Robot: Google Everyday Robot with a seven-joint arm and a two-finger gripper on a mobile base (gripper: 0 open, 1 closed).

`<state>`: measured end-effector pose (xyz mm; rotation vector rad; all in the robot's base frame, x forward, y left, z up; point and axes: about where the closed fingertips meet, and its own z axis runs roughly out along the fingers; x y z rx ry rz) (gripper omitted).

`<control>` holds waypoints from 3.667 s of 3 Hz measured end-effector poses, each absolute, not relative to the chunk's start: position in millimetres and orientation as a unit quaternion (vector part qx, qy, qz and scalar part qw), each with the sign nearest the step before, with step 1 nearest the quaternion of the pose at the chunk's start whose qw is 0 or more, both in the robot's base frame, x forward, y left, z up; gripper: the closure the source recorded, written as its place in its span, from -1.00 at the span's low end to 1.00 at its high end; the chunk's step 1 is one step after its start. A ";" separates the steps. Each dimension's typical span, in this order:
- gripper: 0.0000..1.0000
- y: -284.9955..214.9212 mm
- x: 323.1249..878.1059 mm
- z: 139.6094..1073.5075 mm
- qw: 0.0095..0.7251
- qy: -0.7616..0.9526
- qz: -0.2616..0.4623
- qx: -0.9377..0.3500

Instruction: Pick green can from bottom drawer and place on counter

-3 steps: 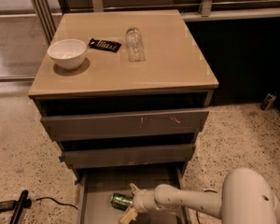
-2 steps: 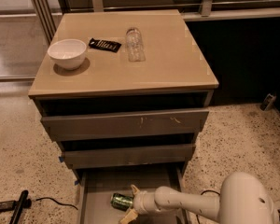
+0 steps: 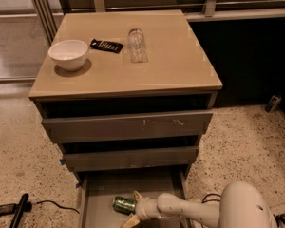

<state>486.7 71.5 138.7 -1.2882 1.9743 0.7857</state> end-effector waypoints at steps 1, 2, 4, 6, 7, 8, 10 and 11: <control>-0.65 71.5 486.8 137.6 0.322 0.753 0.299 -0.490; -0.18 71.5 486.8 137.6 0.322 0.753 0.299 -0.490; 0.74 71.5 486.7 137.5 0.322 0.753 0.299 -0.490; 1.00 71.6 486.7 137.5 0.322 0.753 0.300 -0.490; 1.00 72.3 487.7 136.0 0.312 0.758 0.303 -0.487; 1.00 67.4 496.9 149.0 0.308 0.761 0.296 -0.488; 1.00 46.8 522.7 205.5 0.323 0.752 0.277 -0.503; 1.00 37.4 521.6 229.6 0.335 0.740 0.283 -0.509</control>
Offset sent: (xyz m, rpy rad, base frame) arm 0.0001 -0.0001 -0.0012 0.0002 0.0010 -0.0016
